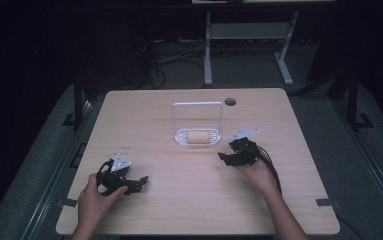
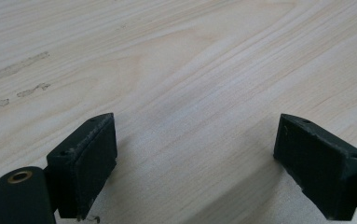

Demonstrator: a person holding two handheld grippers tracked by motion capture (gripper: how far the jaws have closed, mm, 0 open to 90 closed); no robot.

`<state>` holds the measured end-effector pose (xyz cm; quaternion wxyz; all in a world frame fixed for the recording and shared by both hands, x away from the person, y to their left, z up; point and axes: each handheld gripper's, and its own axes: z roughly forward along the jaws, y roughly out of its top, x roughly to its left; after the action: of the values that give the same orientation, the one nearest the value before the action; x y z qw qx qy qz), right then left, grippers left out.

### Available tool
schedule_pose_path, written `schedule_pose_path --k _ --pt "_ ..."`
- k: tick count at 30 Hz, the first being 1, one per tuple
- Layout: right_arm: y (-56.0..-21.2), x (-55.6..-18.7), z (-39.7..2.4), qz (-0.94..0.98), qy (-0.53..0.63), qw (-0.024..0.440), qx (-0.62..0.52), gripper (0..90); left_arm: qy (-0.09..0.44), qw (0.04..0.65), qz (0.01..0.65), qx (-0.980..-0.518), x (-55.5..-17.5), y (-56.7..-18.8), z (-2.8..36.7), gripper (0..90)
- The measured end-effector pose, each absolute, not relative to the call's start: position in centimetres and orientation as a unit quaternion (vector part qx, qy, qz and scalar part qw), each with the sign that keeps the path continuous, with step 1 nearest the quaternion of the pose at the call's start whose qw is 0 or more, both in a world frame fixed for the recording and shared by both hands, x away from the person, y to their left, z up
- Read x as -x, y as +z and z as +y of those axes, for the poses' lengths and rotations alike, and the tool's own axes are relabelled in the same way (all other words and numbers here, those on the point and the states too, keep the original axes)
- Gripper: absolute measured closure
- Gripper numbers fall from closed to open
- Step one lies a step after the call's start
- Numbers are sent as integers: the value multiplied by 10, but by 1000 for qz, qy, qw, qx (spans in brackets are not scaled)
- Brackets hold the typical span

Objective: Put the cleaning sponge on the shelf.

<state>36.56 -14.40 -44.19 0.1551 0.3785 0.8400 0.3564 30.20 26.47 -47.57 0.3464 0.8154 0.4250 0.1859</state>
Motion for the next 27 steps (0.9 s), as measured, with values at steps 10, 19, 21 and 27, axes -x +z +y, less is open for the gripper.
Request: schedule_pose_path --k 10,19,21,27 --pt "-444 -345 -169 828 366 155 -396 261 186 347 425 -815 -302 -476 265 127" --pt "-448 -325 -188 816 371 159 -415 174 186 347 425 -815 -302 -476 265 127" --pt "-448 -319 -192 812 373 159 -420 166 186 347 425 -815 -302 -476 265 127" --pt "-452 -307 -201 808 368 164 -430 136 186 347 425 -815 -302 -476 265 127"
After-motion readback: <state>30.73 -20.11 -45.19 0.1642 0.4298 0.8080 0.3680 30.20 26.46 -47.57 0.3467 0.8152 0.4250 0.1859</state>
